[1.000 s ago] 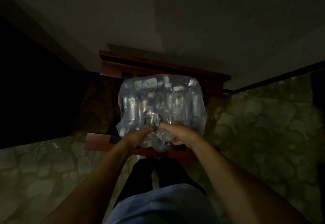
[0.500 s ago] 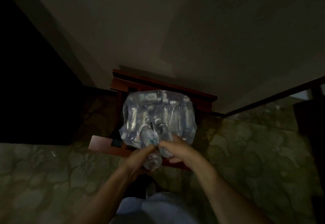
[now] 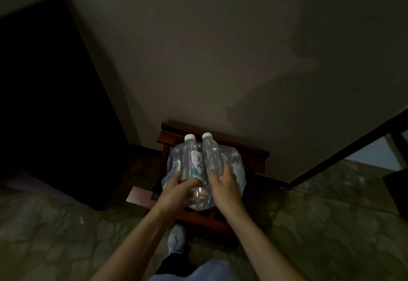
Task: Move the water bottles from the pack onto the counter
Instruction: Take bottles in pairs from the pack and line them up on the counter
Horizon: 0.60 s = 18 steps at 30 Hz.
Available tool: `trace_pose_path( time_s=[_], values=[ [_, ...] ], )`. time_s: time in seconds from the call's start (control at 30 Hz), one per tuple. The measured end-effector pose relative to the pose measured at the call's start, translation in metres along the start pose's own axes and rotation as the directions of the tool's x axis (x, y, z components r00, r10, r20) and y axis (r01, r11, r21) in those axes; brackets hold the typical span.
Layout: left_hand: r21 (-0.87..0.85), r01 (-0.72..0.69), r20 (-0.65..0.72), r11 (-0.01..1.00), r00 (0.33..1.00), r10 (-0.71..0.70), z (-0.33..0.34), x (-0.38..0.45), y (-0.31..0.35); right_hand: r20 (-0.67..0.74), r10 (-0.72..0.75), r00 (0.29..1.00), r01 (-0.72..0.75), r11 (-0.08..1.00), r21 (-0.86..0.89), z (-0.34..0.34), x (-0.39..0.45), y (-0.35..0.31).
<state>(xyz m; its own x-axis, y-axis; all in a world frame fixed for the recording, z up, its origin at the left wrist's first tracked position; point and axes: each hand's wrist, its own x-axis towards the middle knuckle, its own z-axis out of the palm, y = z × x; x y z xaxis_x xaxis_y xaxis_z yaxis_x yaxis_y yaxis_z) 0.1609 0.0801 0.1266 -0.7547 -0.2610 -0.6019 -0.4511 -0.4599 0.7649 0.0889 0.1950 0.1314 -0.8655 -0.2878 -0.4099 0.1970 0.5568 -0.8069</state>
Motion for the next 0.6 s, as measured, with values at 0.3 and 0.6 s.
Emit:
trace_pose_path(
  time_s=[0.3, 0.6],
  values=[
    [0.011, -0.352, 0.059, 0.936, 0.935, 0.35, -0.012, -0.052, 0.072, -0.005, -0.225, 0.974, 0.208, 0.893, 0.399, -0.003, -0.031, -0.062],
    [-0.095, -0.61, 0.014, 0.787, 0.789, 0.614, -0.061, -0.082, 0.172, -0.005, -0.536, 0.844, 0.477, 0.747, 0.464, 0.007, -0.048, -0.191]
  ],
)
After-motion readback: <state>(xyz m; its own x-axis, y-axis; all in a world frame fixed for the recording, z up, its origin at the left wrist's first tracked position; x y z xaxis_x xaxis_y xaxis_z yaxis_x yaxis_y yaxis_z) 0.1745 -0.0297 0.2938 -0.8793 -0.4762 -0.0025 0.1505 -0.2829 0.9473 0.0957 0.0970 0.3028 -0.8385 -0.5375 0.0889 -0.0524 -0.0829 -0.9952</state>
